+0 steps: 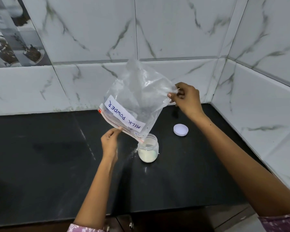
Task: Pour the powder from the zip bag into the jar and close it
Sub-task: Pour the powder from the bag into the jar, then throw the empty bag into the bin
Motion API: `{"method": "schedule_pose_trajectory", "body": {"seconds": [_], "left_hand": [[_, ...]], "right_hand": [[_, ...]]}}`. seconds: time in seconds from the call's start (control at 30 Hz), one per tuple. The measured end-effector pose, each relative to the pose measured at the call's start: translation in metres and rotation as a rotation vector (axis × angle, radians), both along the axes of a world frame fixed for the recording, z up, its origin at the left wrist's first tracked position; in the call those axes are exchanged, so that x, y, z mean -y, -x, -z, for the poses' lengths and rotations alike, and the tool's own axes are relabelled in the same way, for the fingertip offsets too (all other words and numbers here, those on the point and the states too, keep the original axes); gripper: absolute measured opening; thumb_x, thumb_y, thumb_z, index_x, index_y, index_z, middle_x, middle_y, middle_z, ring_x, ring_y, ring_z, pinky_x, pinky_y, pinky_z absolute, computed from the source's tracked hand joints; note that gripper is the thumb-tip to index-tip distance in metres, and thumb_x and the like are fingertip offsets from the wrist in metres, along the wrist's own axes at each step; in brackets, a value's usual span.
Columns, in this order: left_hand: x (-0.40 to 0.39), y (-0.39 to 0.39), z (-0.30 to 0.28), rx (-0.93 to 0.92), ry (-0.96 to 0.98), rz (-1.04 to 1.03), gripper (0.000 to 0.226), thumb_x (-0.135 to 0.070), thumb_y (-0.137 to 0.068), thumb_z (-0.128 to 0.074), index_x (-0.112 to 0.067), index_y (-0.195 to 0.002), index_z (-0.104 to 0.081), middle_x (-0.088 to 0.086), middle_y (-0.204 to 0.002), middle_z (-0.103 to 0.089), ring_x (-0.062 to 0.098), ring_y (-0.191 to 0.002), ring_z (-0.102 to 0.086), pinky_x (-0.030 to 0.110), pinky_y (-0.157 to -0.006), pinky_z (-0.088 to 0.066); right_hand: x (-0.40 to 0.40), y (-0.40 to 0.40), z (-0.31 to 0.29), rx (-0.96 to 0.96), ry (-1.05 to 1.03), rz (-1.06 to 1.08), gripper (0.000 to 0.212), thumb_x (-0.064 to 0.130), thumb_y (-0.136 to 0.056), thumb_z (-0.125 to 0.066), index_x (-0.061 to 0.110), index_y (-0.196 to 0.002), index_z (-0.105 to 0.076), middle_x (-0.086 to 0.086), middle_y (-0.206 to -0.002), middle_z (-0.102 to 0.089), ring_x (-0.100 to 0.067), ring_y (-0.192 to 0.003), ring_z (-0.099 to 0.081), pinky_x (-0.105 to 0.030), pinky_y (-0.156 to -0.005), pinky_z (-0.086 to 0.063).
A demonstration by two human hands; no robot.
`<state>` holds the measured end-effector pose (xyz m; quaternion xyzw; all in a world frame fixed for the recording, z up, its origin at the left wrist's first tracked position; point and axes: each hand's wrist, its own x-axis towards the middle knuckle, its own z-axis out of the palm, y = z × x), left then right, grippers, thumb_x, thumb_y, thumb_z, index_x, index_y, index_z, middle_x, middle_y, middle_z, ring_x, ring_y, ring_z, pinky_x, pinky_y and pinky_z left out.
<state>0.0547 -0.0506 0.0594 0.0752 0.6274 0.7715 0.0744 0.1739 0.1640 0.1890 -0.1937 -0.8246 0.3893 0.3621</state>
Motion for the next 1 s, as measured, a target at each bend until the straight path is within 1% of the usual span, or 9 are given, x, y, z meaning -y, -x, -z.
{"method": "schedule_pose_trajectory", "body": {"seconds": [0.1,0.17,0.23,0.3,0.4,0.5,0.73,0.83,1.0], "left_hand": [[0.008,0.005,-0.008,0.004,-0.054,-0.003,0.016,-0.006,-0.087,-0.061,-0.017,-0.075,-0.065,-0.008,-0.069,-0.063,-0.001,-0.063,-0.053,0.006,-0.054,-0.041],[0.013,0.01,-0.011,-0.007,-0.025,0.016,0.015,-0.009,-0.087,-0.061,-0.019,-0.076,-0.065,-0.009,-0.072,-0.063,0.0,-0.065,-0.052,0.012,-0.059,-0.04],[0.037,0.019,-0.015,-0.02,-0.025,-0.085,0.013,-0.011,-0.087,-0.063,-0.02,-0.078,-0.065,-0.007,-0.078,-0.064,0.003,-0.071,-0.054,0.02,-0.065,-0.039],[0.044,0.024,-0.018,-0.034,-0.011,-0.1,0.014,-0.01,-0.085,-0.066,-0.022,-0.078,-0.066,-0.006,-0.079,-0.065,0.004,-0.072,-0.057,0.018,-0.064,-0.042],[0.044,0.027,-0.023,-0.079,0.019,-0.136,0.012,-0.006,-0.081,-0.069,-0.017,-0.082,-0.067,-0.004,-0.078,-0.066,-0.004,-0.063,-0.062,0.01,-0.057,-0.047],[0.04,0.029,-0.032,-0.153,0.051,-0.142,0.018,-0.002,-0.077,-0.073,-0.012,-0.09,-0.067,0.001,-0.077,-0.067,0.0,-0.066,-0.063,0.011,-0.062,-0.051],[0.034,0.03,-0.06,-0.241,0.163,-0.057,0.022,-0.005,-0.071,-0.079,-0.011,-0.089,-0.069,0.002,-0.082,-0.071,0.012,-0.078,-0.066,0.022,-0.075,-0.055],[0.029,0.032,-0.077,-0.298,0.207,0.0,0.019,-0.004,-0.072,-0.078,-0.011,-0.088,-0.072,0.003,-0.084,-0.072,0.012,-0.079,-0.068,0.025,-0.078,-0.055],[0.015,0.033,-0.113,-0.414,0.274,0.138,0.017,-0.002,-0.075,-0.075,-0.01,-0.09,-0.074,0.005,-0.084,-0.073,0.013,-0.079,-0.068,0.024,-0.078,-0.055]], "right_hand": [[-0.003,-0.003,0.02,0.068,0.139,0.021,0.01,0.008,-0.083,-0.067,0.009,-0.088,-0.059,-0.016,-0.089,-0.07,-0.025,-0.07,-0.069,-0.03,-0.057,-0.06],[-0.005,-0.006,0.037,0.091,0.259,0.025,0.009,0.005,-0.084,-0.066,0.008,-0.088,-0.059,-0.017,-0.093,-0.071,-0.02,-0.067,-0.069,-0.019,-0.05,-0.056],[0.007,0.008,0.05,0.128,0.354,-0.049,0.009,0.003,-0.084,-0.065,0.005,-0.091,-0.06,-0.018,-0.095,-0.07,-0.017,-0.067,-0.069,-0.017,-0.048,-0.055],[0.006,0.008,0.064,0.163,0.39,-0.017,0.008,0.003,-0.083,-0.067,0.004,-0.089,-0.061,-0.018,-0.093,-0.07,-0.016,-0.068,-0.068,-0.017,-0.049,-0.055],[0.003,0.002,0.08,0.236,0.41,0.007,0.013,0.0,-0.08,-0.069,0.004,-0.091,-0.062,-0.017,-0.092,-0.07,-0.019,-0.073,-0.068,-0.022,-0.057,-0.057],[0.004,0.001,0.091,0.356,0.341,-0.004,0.032,-0.001,-0.073,-0.073,0.0,-0.104,-0.063,-0.011,-0.094,-0.068,-0.019,-0.082,-0.063,-0.031,-0.073,-0.055],[0.021,0.018,0.102,0.622,0.087,0.088,0.068,0.023,-0.077,-0.075,-0.003,-0.129,-0.041,-0.019,-0.133,-0.048,-0.034,-0.118,-0.051,-0.04,-0.088,-0.045],[0.028,0.024,0.097,0.478,-0.008,0.04,0.066,0.02,-0.078,-0.072,0.005,-0.135,-0.041,-0.017,-0.14,-0.041,-0.033,-0.127,-0.043,-0.041,-0.099,-0.041],[0.031,0.035,0.068,0.215,-0.172,-0.103,0.031,0.016,-0.079,-0.071,0.014,-0.109,-0.062,-0.011,-0.137,-0.048,-0.025,-0.135,-0.036,-0.032,-0.105,-0.031]]}}
